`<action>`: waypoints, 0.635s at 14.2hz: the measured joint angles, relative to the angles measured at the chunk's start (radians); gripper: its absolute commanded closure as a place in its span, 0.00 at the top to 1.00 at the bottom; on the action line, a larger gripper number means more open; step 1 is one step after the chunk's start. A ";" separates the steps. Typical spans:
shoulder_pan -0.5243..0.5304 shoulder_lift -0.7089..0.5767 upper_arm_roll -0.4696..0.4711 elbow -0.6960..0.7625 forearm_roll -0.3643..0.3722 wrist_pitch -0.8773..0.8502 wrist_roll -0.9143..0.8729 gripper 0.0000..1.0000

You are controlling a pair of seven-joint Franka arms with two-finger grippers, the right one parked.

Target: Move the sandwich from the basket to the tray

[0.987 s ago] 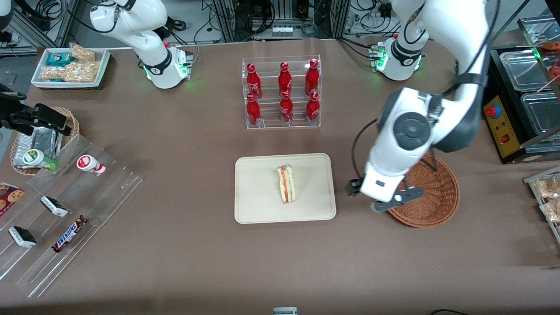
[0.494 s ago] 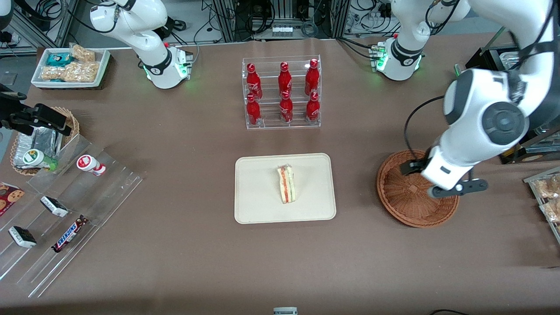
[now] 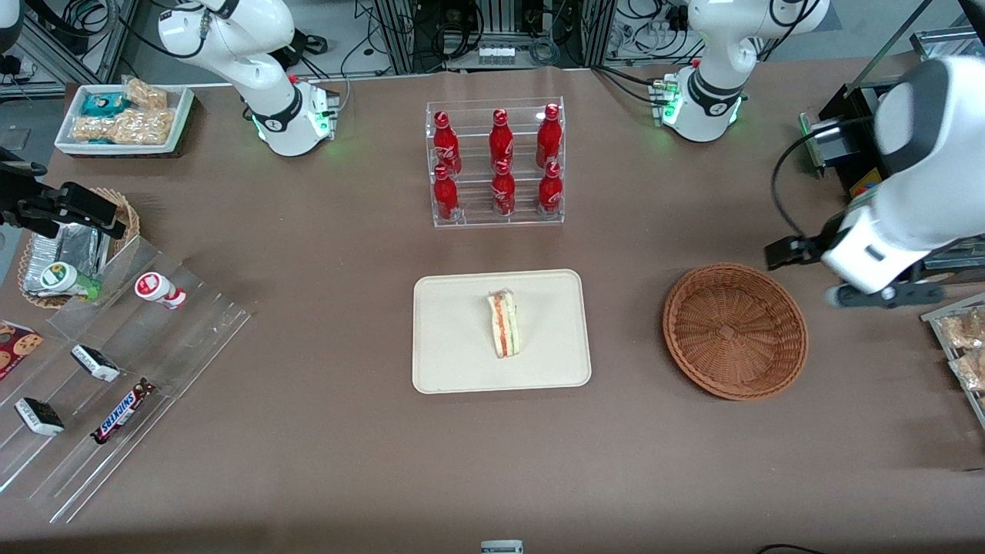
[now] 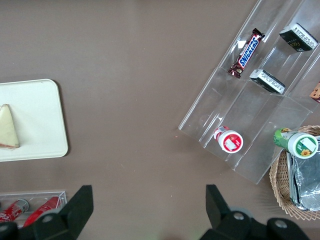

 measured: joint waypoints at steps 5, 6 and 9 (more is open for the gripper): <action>0.046 -0.061 -0.004 -0.003 -0.011 -0.016 0.053 1.00; 0.045 -0.061 -0.009 -0.003 -0.011 -0.016 0.053 1.00; 0.045 -0.062 -0.013 0.001 -0.011 -0.036 0.053 1.00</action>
